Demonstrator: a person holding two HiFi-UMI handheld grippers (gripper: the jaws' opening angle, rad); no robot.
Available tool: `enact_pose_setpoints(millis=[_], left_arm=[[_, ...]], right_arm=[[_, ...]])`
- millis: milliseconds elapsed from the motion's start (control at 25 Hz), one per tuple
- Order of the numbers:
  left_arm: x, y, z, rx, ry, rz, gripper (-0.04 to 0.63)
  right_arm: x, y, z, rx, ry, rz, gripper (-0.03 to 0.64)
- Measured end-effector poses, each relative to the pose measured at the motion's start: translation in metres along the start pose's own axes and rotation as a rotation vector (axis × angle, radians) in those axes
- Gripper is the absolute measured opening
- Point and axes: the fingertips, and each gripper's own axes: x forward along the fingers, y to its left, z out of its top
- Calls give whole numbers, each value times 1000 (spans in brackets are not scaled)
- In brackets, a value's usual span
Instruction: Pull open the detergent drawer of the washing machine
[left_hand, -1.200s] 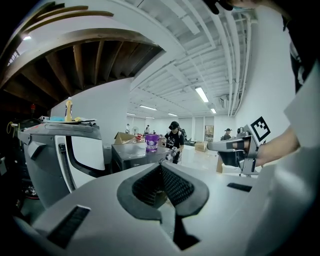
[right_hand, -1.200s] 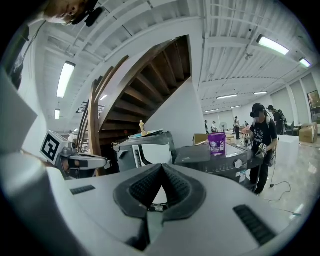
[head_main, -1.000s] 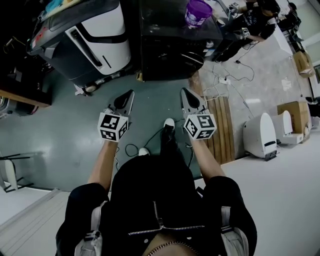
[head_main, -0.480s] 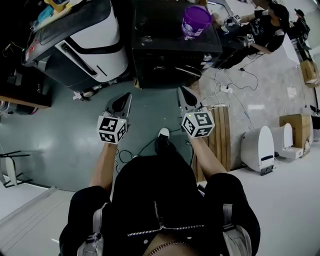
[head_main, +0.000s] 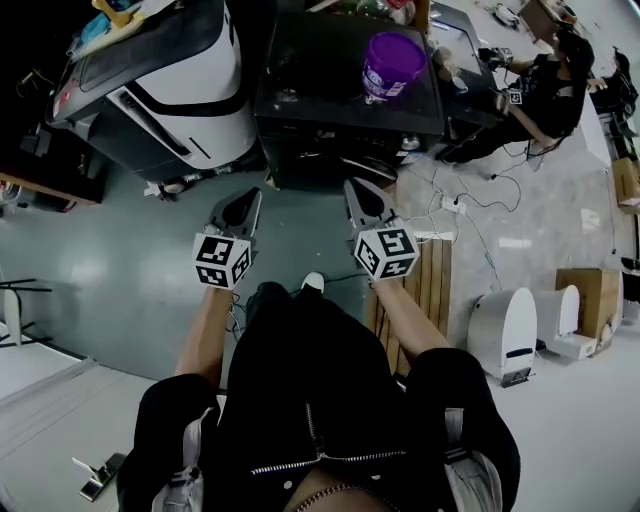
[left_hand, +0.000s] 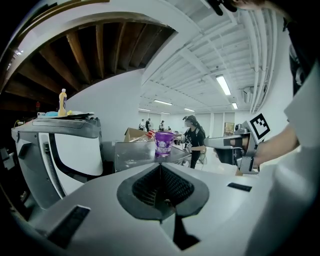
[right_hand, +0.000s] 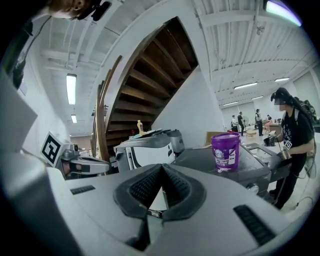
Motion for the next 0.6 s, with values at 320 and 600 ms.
enact_pose_setpoints(millis=[320, 600], left_arm=[[18, -4, 5, 13, 15, 19, 21], [40, 1, 0, -10, 29, 26, 21]], right_arm=[[4, -22, 5, 10, -19, 15, 6], [11, -34, 5, 23, -20, 7, 6]])
